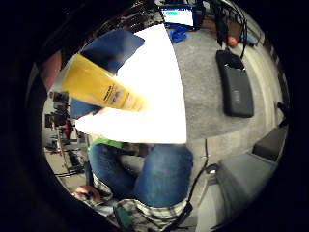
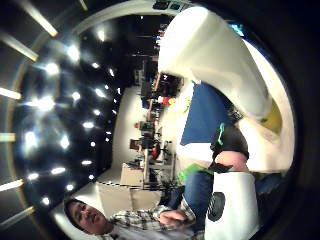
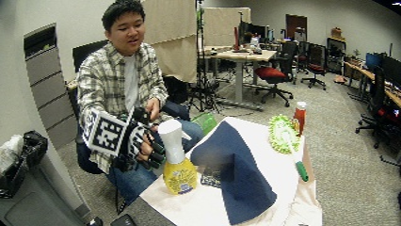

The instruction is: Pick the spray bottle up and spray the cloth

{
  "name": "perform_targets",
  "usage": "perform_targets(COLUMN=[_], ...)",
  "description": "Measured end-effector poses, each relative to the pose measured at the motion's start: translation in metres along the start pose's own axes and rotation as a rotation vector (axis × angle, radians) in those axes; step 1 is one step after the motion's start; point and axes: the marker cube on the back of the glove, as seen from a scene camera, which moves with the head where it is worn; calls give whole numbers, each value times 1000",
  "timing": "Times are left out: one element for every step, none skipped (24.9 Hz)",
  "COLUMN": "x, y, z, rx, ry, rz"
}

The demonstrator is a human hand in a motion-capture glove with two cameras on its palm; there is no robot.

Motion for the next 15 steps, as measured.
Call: perform_targets(x=[4, 7, 9, 10, 11, 12, 12, 12, 12, 11, 11, 10, 9, 8, 7], y=[-2, -4, -6, -7, -8, -10, -11, -13, -15, -17, -19, -21, -23, -24, -26], z=[-1, 0, 3, 6, 10, 13, 16, 18, 21, 23, 24, 25, 26, 26, 26], rx=[8, 17, 26, 33, 40, 50, 61, 73, 84, 94, 103, 114, 125, 139, 153], ry=[-45, -85, -118, -145, -169, -192, -216, -240, -262, -281, -297, -310, -322, -334, -345], rz=[17, 30, 38, 42, 44, 44, 44, 44, 42, 39, 35, 30, 25, 18, 11])
